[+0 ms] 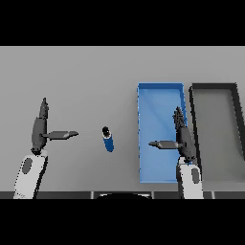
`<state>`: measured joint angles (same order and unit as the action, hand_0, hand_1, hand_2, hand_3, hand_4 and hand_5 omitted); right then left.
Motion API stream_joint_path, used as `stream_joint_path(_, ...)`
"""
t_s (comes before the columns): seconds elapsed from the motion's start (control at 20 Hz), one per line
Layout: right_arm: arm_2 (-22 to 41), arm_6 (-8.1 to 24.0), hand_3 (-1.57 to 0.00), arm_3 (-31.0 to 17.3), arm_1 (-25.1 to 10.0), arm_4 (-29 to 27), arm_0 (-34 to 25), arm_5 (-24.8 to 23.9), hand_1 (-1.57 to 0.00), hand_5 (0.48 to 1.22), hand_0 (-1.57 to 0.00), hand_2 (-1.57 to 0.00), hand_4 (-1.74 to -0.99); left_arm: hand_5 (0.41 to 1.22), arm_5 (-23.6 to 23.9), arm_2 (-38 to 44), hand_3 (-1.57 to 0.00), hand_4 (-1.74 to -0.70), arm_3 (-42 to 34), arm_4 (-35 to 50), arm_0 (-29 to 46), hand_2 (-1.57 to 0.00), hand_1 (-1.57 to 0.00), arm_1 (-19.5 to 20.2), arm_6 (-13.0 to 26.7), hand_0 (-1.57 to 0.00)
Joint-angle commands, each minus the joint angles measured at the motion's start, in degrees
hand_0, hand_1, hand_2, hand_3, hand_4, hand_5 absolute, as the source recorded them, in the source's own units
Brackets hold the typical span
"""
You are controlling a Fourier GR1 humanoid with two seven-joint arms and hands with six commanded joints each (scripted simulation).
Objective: Pick up the blue pipe and place it into the blue bin.
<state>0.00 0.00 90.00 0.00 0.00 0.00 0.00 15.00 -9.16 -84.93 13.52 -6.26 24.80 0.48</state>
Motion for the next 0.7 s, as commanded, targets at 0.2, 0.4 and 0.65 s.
stream_joint_path(0.2,0.59,-0.07,0.00,0.23,0.58,0.50,0.23,-0.39,0.00,0.617,0.00,0.00,-1.225,0.591,-0.49,0.47,0.00,-1.07,0.10,0.41,0.32,0.00,0.00,0.48,-0.80,0.00)
stream_joint_path(0.4,5.71,-4.23,0.00,5.13,-4.10,6.88,4.18,2.48,0.00,0.618,0.00,0.00,-1.225,0.589,-17.30,-2.23,0.00,-1.07,0.18,1.94,0.76,0.00,0.00,10.36,-5.94,0.00)
stream_joint_path(0.65,7.39,-1.99,0.00,7.64,-5.72,10.57,5.66,1.91,0.00,0.609,0.00,0.00,-1.196,0.600,-21.86,-3.17,0.00,-1.08,-0.31,2.59,0.99,0.00,0.00,12.57,-6.97,0.00)
